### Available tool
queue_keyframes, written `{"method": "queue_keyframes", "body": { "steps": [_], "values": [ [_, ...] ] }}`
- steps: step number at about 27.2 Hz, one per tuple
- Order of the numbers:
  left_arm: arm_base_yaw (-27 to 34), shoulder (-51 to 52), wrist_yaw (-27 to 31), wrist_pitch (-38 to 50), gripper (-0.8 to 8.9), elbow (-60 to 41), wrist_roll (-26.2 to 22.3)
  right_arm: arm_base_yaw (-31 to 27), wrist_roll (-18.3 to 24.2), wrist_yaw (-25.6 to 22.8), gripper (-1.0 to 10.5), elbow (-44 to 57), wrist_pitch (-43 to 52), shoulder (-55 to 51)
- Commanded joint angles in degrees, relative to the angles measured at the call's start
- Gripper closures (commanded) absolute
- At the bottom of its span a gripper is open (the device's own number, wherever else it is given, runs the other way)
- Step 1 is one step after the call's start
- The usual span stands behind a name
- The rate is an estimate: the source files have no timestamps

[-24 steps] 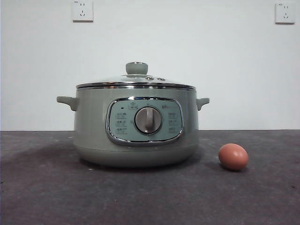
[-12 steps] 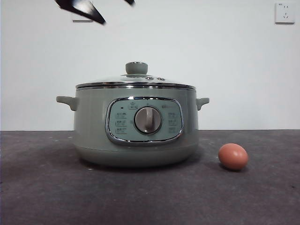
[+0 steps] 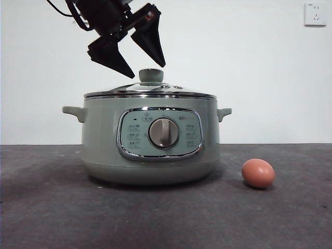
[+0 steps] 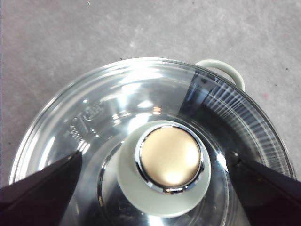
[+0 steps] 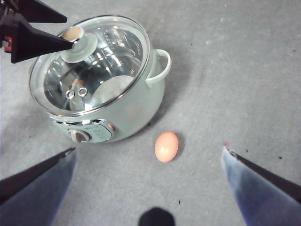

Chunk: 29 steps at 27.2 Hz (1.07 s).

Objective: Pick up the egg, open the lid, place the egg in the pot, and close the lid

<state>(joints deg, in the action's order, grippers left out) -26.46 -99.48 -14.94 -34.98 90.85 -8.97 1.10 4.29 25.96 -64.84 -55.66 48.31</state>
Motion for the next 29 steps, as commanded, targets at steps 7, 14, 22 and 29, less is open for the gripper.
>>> {"method": "queue_keyframes", "body": {
  "steps": [7, 14, 22, 29],
  "values": [
    [-1.2, -2.7, 0.0, 1.2, 3.03, 0.1, -0.1, 0.1, -0.2, 0.2, 3.2, -0.2, 0.3, 1.4],
    [-1.4, -2.7, -0.5, 1.1, 6.95, 0.1, 0.0, 0.1, -0.2, 0.2, 3.2, -0.2, 0.3, 1.5],
    [-1.4, -2.6, -0.5, 0.3, 8.22, 0.1, 1.1, 0.1, -0.2, 0.2, 3.2, -0.2, 0.3, 1.5],
    [-1.4, 0.6, -0.5, 1.9, 8.22, 0.1, 1.3, 0.1, -0.2, 0.2, 3.2, -0.2, 0.3, 2.5]
  ]
}}
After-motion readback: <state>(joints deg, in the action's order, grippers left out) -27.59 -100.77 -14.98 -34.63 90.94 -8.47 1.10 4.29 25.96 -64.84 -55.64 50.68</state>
